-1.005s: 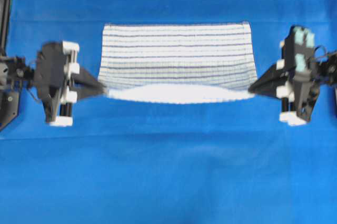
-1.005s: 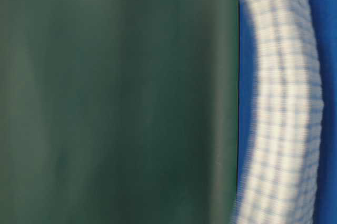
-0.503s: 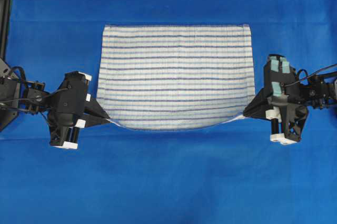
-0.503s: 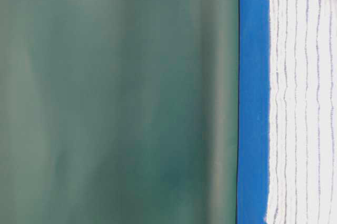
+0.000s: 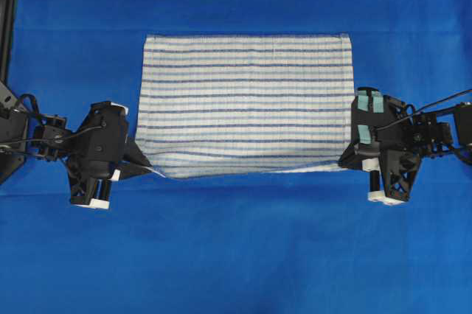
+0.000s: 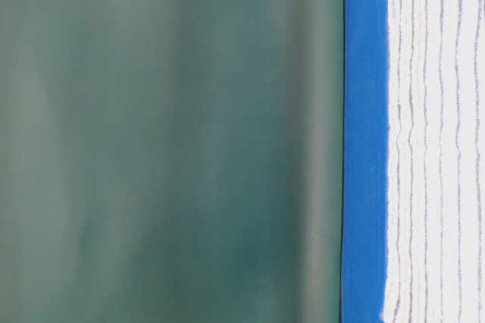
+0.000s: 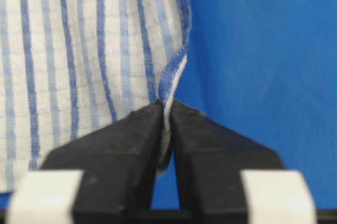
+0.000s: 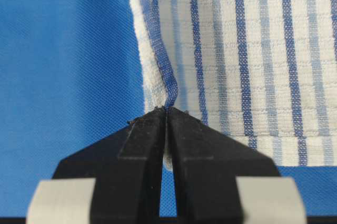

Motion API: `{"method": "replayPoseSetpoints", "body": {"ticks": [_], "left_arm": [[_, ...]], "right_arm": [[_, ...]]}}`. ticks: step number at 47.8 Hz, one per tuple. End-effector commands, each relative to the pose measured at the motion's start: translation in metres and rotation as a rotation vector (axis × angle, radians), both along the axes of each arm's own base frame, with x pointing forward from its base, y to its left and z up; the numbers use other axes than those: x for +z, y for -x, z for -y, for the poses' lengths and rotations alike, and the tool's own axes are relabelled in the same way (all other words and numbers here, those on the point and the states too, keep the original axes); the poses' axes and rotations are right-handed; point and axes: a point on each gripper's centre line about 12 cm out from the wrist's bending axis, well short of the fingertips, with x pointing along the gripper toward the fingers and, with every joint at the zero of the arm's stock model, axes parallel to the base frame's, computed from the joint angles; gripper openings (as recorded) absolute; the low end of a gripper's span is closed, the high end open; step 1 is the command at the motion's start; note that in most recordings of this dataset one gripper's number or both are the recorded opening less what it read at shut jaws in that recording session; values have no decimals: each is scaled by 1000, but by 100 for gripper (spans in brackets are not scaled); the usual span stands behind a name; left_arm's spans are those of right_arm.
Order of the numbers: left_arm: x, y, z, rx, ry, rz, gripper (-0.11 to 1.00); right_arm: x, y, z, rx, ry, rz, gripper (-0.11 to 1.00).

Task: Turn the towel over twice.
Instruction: 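Open both grippers to release the towel and pull them outward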

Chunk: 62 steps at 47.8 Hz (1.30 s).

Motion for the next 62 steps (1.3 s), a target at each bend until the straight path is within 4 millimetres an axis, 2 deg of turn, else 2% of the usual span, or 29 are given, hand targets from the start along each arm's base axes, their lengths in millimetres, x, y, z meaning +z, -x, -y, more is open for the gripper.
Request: {"method": "replayPoseSetpoints", "body": {"ticks": [1, 5, 10, 16, 19, 22, 27, 30, 42, 52, 62], "left_arm": [[6, -8, 3, -5, 2, 11, 14], [7, -13, 3, -6, 0, 5, 27], [7, -14, 4, -7, -3, -6, 53], [8, -14, 4, -7, -4, -13, 71], [12, -14, 4, -7, -3, -7, 72], [15, -13, 4, -9, -3, -6, 71], [26, -13, 4, -13, -5, 10, 71], [35, -12, 3, -13, -4, 33, 71], [70, -6, -7, 18, 11, 153, 71], [103, 8, -19, 57, 24, 286, 71], [128, 32, -26, 76, 36, 411, 71]], "right_arm": [[7, -7, -2, -3, -10, 22, 4], [8, -10, -3, -5, -14, 28, 4], [9, -11, -3, -5, -15, 34, 7], [13, -14, -5, 2, -13, 40, 44], [16, -15, -5, 7, -10, 45, 60], [20, -16, -5, 11, -7, 56, 69], [30, -15, -5, 19, -2, 74, 63], [40, -15, -5, 25, 1, 102, 64], [88, -7, 1, 51, 36, 276, 64], [123, 10, 14, 40, 78, 413, 64], [146, 28, 23, 17, 98, 518, 64]]}}
